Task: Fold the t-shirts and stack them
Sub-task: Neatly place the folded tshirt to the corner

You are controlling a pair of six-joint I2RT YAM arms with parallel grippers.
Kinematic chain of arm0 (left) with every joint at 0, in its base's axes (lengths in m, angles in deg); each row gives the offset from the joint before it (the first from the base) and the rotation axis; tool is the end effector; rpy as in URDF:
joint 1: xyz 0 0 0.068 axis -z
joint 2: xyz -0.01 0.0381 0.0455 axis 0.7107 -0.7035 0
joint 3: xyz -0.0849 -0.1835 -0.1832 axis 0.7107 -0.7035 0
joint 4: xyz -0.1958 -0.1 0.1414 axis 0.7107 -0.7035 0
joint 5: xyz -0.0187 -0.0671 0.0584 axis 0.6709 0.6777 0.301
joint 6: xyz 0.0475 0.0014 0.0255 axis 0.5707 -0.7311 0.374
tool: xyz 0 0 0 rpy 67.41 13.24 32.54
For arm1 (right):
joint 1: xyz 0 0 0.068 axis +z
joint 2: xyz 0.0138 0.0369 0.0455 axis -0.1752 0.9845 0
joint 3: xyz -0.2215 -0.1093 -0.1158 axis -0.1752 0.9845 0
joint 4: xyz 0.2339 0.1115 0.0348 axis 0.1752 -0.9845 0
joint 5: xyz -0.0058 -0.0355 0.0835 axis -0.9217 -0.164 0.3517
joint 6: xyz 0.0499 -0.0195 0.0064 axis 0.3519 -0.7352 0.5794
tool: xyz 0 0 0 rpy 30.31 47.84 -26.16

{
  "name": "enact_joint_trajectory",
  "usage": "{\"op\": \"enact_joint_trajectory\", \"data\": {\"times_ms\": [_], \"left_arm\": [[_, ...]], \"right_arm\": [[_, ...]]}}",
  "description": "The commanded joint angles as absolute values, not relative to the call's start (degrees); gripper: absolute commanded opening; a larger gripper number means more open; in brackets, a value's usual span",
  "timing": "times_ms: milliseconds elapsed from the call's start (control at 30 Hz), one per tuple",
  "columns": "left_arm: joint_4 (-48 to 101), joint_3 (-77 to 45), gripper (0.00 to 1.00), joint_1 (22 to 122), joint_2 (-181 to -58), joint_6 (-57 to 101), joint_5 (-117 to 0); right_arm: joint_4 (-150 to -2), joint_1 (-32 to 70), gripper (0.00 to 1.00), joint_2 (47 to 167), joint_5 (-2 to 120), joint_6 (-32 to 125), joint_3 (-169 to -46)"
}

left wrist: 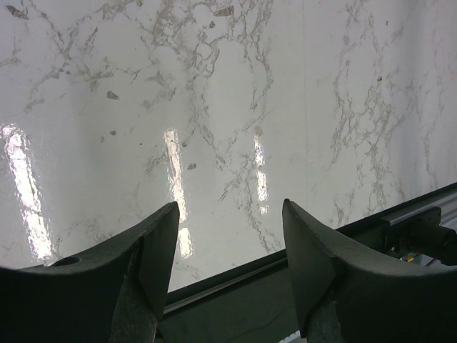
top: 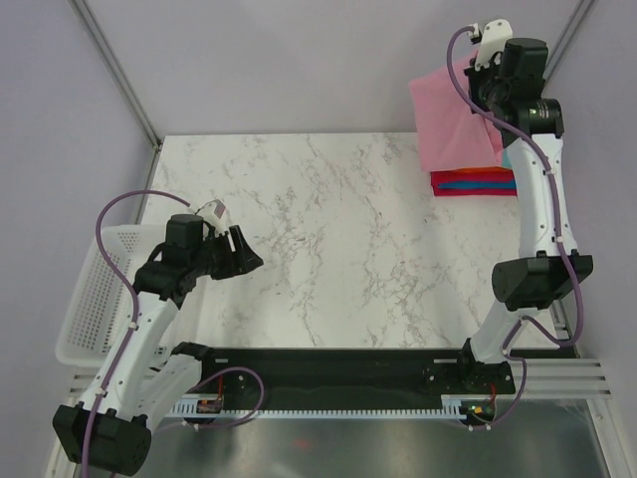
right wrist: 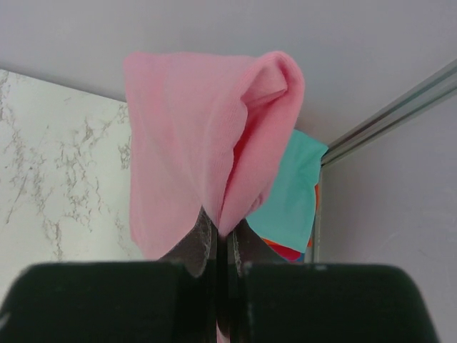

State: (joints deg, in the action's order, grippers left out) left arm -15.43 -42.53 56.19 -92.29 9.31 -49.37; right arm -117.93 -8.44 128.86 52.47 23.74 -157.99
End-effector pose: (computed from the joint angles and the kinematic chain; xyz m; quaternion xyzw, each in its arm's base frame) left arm 0.1662 -0.0429 0.2860 -0.0420 0.9065 -0.2519 0.3362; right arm 0.3832 0.0115 0.4865 -0.1297 0.8057 -0.0679 0.5740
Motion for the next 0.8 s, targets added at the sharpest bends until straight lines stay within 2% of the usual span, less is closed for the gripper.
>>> {"op": "enact_joint_trajectory", "data": {"times_ms": [0, 767], "left_arm": [[-13.08, -42.68, 0.67, 56.28, -92.36, 9.94, -49.16], [-13.0, -42.85, 0.66, 56.28, -92.19, 9.85, -49.6]], "right_arm": [[-110.66, -9.47, 0.0, 129.2, 50.36, 22.4, -159.19], [-101.61, -18.17, 0.0, 144.31, 54.22, 22.31, -163.94]]}}
